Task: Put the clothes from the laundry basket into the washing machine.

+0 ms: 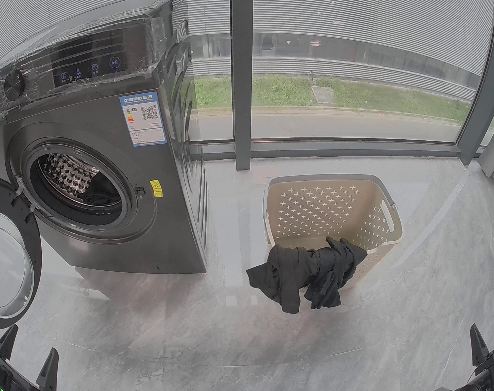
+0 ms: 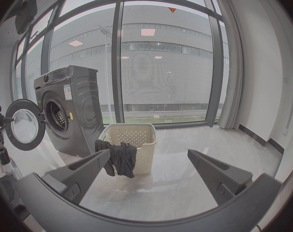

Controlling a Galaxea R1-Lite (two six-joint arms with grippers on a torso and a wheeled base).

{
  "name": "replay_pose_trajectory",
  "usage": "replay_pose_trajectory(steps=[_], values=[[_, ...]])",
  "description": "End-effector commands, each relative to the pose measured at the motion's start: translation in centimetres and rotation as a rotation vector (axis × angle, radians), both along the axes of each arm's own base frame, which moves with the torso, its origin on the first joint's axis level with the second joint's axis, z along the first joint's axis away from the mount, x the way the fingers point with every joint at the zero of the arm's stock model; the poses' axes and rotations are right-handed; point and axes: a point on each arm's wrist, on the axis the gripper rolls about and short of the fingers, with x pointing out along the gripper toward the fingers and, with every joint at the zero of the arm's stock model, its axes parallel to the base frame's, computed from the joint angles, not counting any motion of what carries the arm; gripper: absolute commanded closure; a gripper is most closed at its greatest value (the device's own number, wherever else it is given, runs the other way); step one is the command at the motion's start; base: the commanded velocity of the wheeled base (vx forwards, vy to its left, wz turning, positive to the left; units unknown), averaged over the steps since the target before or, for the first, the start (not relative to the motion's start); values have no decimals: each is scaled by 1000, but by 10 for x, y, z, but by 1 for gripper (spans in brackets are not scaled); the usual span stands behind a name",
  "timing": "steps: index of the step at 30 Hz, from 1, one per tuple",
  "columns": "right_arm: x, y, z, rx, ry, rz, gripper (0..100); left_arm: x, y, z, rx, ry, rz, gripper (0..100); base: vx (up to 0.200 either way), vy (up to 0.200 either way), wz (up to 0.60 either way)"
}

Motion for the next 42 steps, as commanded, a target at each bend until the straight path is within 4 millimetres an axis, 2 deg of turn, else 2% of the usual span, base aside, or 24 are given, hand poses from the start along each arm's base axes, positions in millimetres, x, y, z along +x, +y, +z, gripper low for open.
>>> replay_pose_trajectory(steps=[1,14,29,35,42], values=[[0,0,-5,5,3,2,0,0,0,-5,-2,3,1,0,0,0,0],[0,0,-5,10,5,2,0,0,0,-5,13,1,-5,0,0,-185,0],[0,0,-5,4,5,1,0,0,0,-5,7,1,-5,0,0,0,0],[0,0,-5,5,5,1,0,0,0,-5,11,1,-5,0,0,-200,0],[0,0,-5,5,5,1,0,0,0,-5,11,1,-5,0,0,0,0]])
